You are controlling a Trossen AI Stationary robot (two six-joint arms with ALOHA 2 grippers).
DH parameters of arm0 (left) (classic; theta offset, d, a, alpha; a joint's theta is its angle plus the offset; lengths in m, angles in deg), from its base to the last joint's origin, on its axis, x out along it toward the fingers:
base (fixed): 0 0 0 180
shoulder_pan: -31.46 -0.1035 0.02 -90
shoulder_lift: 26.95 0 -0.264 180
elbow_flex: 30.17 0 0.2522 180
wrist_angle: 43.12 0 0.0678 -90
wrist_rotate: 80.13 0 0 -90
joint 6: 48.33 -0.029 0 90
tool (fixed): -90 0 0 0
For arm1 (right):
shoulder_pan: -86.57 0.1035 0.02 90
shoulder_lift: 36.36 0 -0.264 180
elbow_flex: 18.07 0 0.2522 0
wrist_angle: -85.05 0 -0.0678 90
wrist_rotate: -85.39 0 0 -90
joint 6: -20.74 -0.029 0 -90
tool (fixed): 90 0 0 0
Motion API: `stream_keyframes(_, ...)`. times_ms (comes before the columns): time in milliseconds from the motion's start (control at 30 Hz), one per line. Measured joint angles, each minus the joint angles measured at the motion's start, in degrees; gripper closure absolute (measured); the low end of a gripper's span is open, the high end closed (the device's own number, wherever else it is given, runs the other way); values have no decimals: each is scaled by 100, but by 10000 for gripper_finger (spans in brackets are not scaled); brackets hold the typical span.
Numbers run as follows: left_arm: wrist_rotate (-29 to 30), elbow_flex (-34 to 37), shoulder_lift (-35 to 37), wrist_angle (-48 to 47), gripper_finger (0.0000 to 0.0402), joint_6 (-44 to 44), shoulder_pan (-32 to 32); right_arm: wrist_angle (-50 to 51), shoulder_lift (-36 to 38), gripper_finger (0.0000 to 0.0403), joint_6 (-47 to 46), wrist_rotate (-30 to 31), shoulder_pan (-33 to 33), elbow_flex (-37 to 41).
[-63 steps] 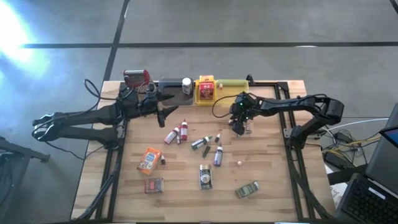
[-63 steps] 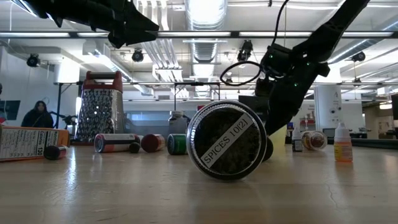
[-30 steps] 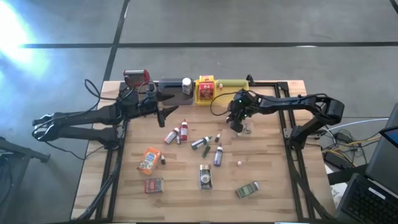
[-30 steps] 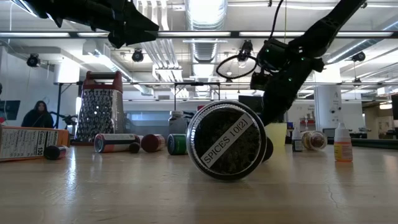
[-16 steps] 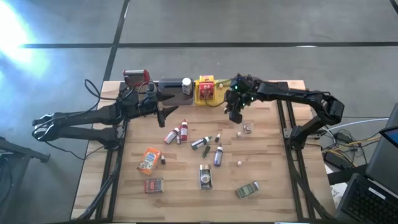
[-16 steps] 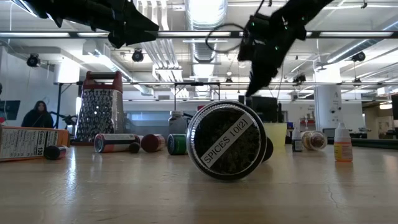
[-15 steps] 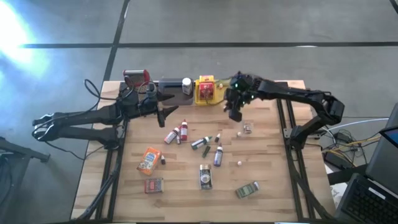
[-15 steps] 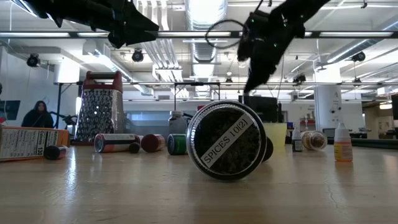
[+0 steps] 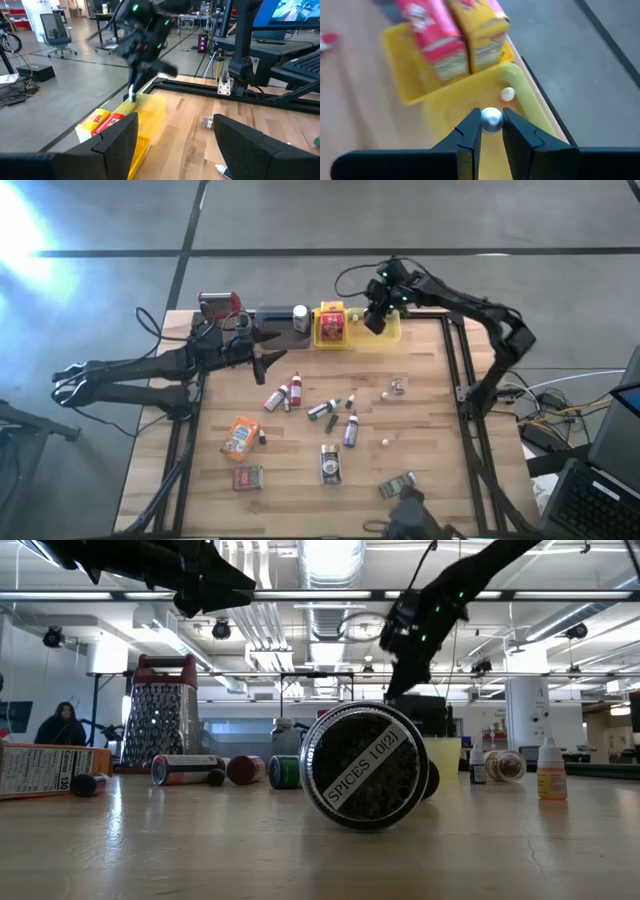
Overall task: Pick & Place Kitchen Items
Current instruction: Put the black food coloring bottle into the light yellow bin
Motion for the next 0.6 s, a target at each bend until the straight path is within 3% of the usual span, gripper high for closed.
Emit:
stream_keyframes(233,-1,0,0,0,138,0,0,-589,-684,342,-46,5,-184,-71)
stream_keyframes(600,0,0,0,-1,138,0,0,-944,-858,345,-219,24,-227,-15)
